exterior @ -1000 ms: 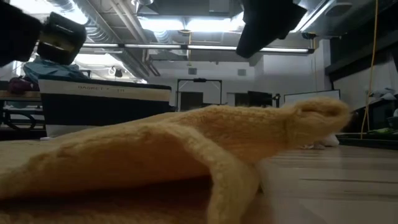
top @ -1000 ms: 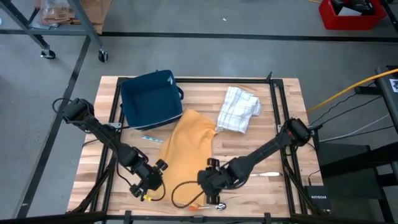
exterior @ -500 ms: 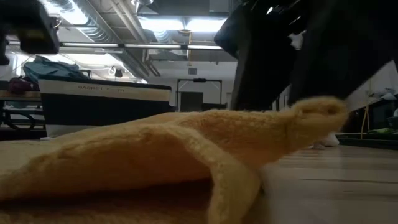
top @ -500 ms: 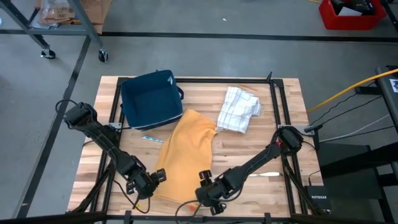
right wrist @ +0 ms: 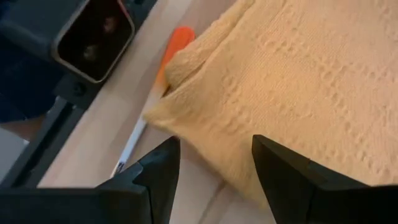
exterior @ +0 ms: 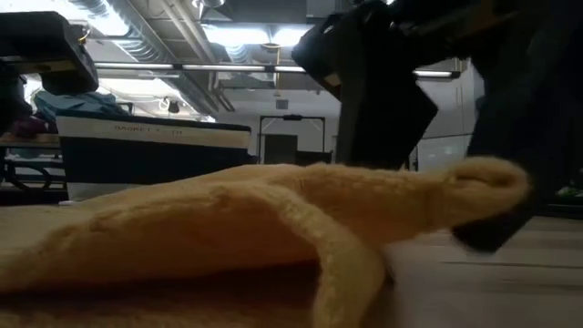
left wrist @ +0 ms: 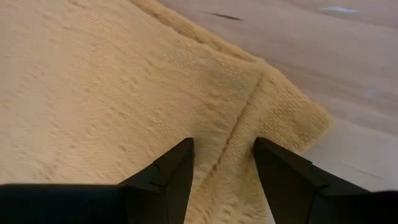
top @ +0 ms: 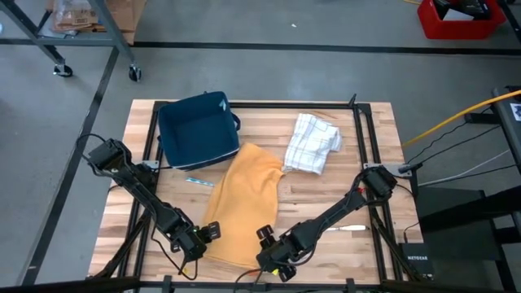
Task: Fold towel
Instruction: Fold the yellow towel
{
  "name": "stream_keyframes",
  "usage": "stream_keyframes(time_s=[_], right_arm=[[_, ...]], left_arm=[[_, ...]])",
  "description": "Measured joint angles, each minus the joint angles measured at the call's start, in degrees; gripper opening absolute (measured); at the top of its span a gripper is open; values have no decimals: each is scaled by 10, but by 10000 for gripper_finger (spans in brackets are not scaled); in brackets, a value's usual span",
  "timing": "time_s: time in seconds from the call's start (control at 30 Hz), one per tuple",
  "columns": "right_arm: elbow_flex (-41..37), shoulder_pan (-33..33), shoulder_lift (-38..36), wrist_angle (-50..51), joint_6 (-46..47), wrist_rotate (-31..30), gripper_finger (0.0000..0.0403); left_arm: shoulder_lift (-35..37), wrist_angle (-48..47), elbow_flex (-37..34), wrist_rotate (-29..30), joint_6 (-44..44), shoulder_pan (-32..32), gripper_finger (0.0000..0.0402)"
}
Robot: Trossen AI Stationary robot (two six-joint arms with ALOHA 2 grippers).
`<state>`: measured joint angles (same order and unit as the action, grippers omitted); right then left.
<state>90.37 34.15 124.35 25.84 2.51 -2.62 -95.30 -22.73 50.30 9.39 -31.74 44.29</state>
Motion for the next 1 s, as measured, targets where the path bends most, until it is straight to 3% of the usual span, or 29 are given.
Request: stream_keyframes(time_s=[0.47, 0.63, 0.87, 1.0], right_arm=[[0, 0, 17, -33, 1, -18, 199], [1, 0, 28, -39, 10, 18, 146], [1, -1, 29, -68, 112, 62, 17], [1, 0, 29, -66, 162, 70, 19]], left_arm=[[-19, 73, -1, -1, 14, -2, 164], [-35, 107, 0, -2, 58, -5, 132], [-28, 102, -1, -2, 155, -2, 27], [-28, 99, 3, -1, 229, 0, 10]])
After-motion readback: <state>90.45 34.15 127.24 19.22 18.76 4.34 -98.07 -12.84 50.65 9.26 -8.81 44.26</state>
